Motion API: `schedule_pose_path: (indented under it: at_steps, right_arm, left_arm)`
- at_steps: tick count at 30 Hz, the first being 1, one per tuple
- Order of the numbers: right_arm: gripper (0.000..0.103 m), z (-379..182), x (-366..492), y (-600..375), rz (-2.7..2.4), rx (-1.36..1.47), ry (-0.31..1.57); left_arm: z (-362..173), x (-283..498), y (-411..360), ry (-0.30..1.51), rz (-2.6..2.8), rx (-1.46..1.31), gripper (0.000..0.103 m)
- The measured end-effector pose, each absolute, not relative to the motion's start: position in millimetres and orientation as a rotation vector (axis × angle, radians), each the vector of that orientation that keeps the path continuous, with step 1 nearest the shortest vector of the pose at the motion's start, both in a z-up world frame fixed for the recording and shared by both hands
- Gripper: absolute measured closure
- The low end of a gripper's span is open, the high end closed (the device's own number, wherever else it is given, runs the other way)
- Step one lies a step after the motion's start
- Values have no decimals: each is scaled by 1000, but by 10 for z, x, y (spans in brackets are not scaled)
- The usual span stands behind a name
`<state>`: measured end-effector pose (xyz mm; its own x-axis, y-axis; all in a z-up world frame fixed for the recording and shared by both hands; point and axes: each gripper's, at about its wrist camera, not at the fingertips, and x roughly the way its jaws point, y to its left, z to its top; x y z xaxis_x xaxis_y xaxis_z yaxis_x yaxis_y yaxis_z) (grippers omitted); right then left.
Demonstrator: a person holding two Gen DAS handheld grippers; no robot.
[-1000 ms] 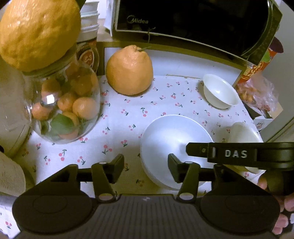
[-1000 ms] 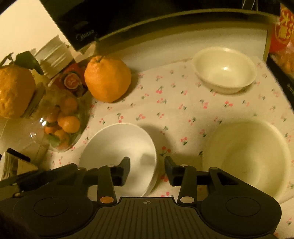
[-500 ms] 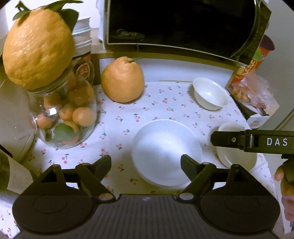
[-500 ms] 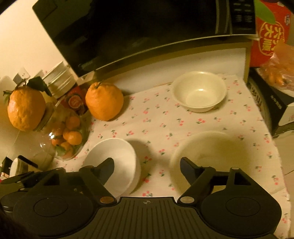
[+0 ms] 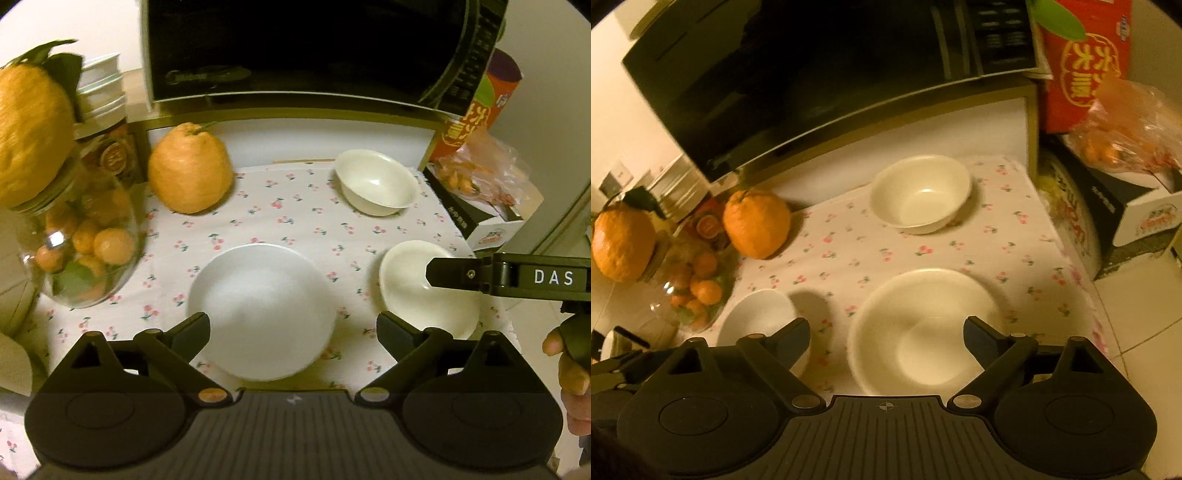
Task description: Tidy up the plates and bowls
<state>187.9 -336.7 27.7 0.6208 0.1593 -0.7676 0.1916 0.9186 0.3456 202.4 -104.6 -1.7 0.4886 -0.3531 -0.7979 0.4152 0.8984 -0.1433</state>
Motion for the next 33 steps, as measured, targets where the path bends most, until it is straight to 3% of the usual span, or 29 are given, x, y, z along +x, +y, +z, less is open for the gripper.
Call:
schedule_pose_path:
  at_steps: [11,15,21,23,25,29,33]
  right_arm:
    - [11,97,1809,-3873,-103,504,914]
    - [11,8,1806,-3971,-110,529,920]
    - [12,-73,1799,-4016,-133,516,919]
    - [13,-79,1797,-4026,-137,512,916]
    - [15,-85,1792,-4042,-140,515,912]
    - [22,-112,1806,-4039,-150,513,921]
    - [37,-178,1818,-4028,-154,521,946]
  left_arm:
    - [-114,2001,-1429,931,-519,51,5]
    - [-196,1976,-1581,937,-550,64,9]
    - [-256,1956,-1681,926,-568,69,27]
    - [-270,1964,-1687,922,-572,65,41]
    - [-288,1978,-1680,933,-579,46,49]
    - [-333,1985,-1711,952,-582,40,53]
    - [-383,1985,-1735,968,-578,48,59]
